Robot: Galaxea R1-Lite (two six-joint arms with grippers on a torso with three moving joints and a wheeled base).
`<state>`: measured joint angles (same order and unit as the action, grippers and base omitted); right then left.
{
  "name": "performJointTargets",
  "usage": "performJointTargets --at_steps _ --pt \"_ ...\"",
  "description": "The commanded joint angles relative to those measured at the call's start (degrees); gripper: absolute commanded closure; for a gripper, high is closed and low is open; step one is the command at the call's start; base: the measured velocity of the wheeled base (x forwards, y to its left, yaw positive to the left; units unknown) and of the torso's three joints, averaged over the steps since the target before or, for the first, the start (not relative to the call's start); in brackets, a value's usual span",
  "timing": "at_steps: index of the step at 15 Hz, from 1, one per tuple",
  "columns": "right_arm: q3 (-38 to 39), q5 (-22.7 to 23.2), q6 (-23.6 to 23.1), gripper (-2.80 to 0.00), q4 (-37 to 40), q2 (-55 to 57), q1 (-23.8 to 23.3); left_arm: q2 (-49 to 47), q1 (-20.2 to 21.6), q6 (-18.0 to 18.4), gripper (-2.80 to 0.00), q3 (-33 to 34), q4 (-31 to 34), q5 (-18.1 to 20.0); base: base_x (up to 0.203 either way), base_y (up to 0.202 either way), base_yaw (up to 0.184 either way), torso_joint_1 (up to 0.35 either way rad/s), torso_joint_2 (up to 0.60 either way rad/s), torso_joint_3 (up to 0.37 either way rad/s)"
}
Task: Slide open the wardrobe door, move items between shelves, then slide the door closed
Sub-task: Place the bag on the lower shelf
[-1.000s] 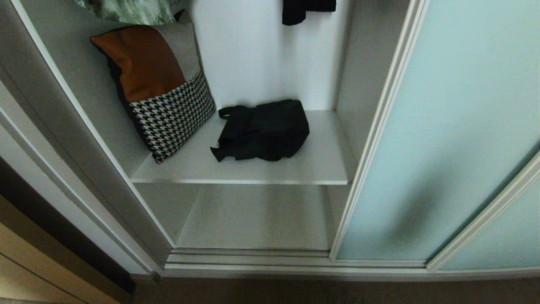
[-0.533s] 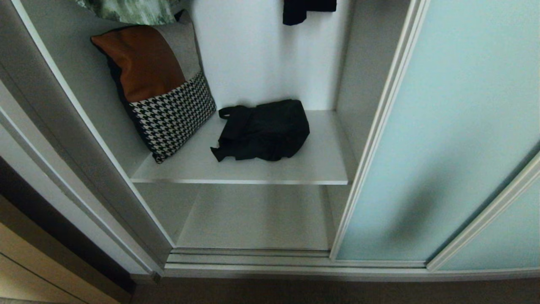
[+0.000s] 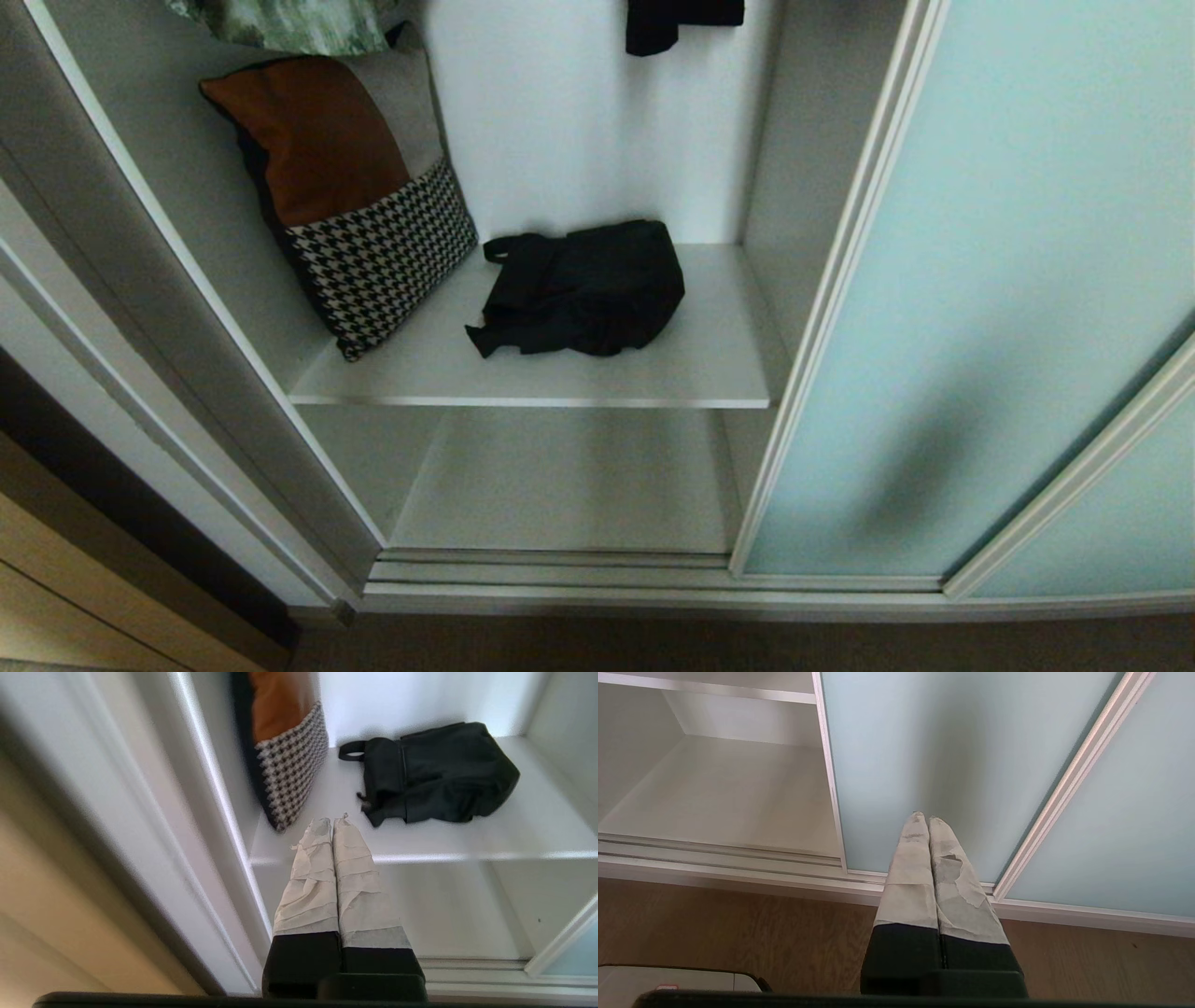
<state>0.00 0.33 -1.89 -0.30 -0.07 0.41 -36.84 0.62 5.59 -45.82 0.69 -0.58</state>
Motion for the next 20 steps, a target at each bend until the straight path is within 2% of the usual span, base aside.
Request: performJointTargets --at_steps 1,4,6,9,11,14,15,16,17,18,20 --pt "0.0 0.03 0.04 0.0 -0.05 -0.1 0.02 -21.66 -0.2 0.77 0.0 -9.69 -1.61 0.6 0.0 0.0 0.0 0.0 0.0 0.0" --pt "0.0 0.02 -0.04 0.0 -0.05 -0.1 0.02 -39.4 -1.41 3.45 0.0 -19.75 -3.31 1.36 0.0 0.0 0.0 0.0 0.0 0.0" --pt "0.0 0.02 0.04 0.0 -0.05 -0.1 0.02 -49.12 -2.17 7.06 0.0 -22.9 -6.05 1.67 0.0 0.0 0.0 0.0 0.0 0.0" --pt "0.0 0.02 -0.04 0.0 -0.05 -0.1 0.02 -62.35 -2.63 13.31 0.0 -25.11 -17.56 1.77 0.0 0.0 0.0 0.0 0.0 0.0" --pt "0.0 0.02 -0.04 0.0 -0.05 -0.1 0.02 -70.23 -2.79 18.75 0.0 -27.29 -25.79 1.88 0.0 0.0 0.0 0.0 0.0 0.0" --pt "0.0 0.02 -0.04 0.0 -0.05 -0.1 0.02 -80.01 -2.92 24.37 0.0 -35.07 -31.86 3.82 0.0 0.0 0.0 0.0 0.0 0.0" --pt "0.0 0.02 0.02 0.0 -0.05 -0.1 0.02 -81.86 -3.18 25.15 0.0 -38.17 -32.53 4.68 0.0 0.0 0.0 0.0 0.0 0.0" --pt "0.0 0.02 -0.04 0.0 -0.05 -0.1 0.02 -83.97 -3.81 25.22 0.0 -40.93 -32.64 5.18 0.0 0.0 0.0 0.0 0.0 0.0" --pt "0.0 0.02 -0.04 0.0 -0.05 -0.1 0.02 -86.13 -4.65 23.6 0.0 -42.83 -32.93 5.25 0.0 0.0 0.0 0.0 0.0 0.0" --pt "0.0 0.1 -0.03 0.0 -0.05 -0.1 0.02 -87.62 -5.75 17.97 0.0 -43.96 -33.21 4.75 0.0 0.0 0.0 0.0 0.0 0.0" --pt "0.0 0.02 -0.04 0.0 -0.05 -0.1 0.02 -89.49 -8.37 2.88 0.0 -45.44 -32.75 0.45 0.0 0.0 0.0 0.0 0.0 0.0"
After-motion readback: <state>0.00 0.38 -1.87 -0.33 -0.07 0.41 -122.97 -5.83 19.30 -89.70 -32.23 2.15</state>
